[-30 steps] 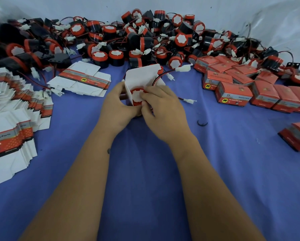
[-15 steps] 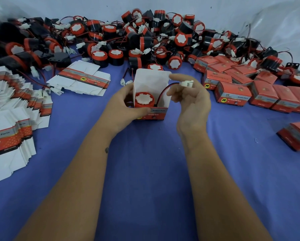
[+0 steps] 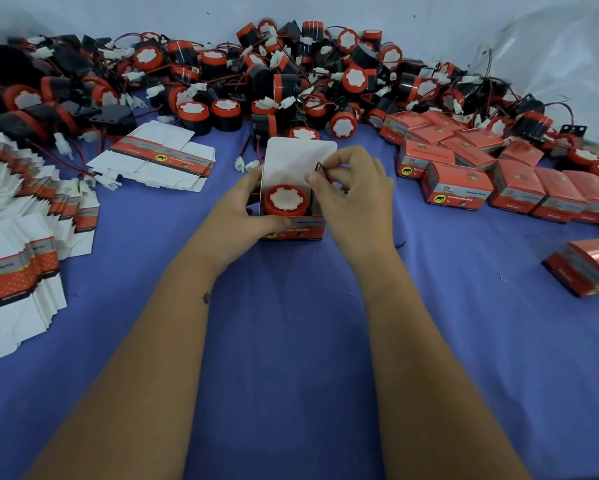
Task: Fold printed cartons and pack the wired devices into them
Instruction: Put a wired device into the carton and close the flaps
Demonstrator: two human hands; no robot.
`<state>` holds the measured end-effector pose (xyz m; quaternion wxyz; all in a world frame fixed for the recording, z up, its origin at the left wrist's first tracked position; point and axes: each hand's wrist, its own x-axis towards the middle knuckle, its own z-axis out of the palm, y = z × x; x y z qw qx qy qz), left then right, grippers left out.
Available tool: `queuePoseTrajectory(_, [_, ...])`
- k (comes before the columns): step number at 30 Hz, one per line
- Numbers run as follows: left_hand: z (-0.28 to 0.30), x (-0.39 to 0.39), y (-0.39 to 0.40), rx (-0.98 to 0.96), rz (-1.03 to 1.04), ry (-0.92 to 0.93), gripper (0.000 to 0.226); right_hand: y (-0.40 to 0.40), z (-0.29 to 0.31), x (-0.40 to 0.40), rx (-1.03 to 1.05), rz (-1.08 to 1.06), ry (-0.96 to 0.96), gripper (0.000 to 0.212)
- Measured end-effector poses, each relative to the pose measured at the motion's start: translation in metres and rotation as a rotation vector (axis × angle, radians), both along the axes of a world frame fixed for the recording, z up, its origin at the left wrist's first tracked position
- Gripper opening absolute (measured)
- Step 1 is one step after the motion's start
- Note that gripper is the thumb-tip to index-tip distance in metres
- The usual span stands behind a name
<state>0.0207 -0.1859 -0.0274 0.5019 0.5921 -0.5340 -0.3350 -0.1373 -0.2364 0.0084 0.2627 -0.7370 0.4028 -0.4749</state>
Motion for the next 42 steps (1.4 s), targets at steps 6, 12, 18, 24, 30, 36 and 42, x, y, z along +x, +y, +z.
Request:
queuePoseTrajectory(6, [0.006,-0.013,0.000,-0.005,0.028,0.085,0.049,-0.001,-0.001,-0.003,-0.110,-0.047,0.128,0.009])
queuePoseTrajectory(12, [-0.002,-0.029,-0.007,-0.004,0.198,-0.112,0.056,0.002,0.019,0.001,-0.141,-0.150,0.493,0.009])
queuePoseTrajectory(18, [-0.003,-0.029,-0.011,0.046,0.266,-0.192,0.057,0.002,0.039,0.004,-0.041,-0.186,0.783,0.012])
queuePoseTrajectory(24, [-0.002,-0.029,-0.011,0.062,0.267,-0.167,0.046,0.008,0.042,0.001,0.129,-0.023,0.406,0.021])
queuePoseTrajectory(30, [0.001,-0.031,-0.010,0.063,0.274,-0.150,0.048,0.010,0.027,0.017,0.085,-0.153,0.451,0.020])
queuePoseTrajectory(36, [0.003,-0.029,-0.010,0.108,0.232,-0.186,0.035,0.006,0.033,0.018,0.119,-0.086,0.149,0.027])
queuePoseTrajectory(42, [0.012,-0.030,-0.006,0.175,0.214,-0.120,0.032,-0.005,0.020,0.013,-0.022,-0.110,0.082,0.026])
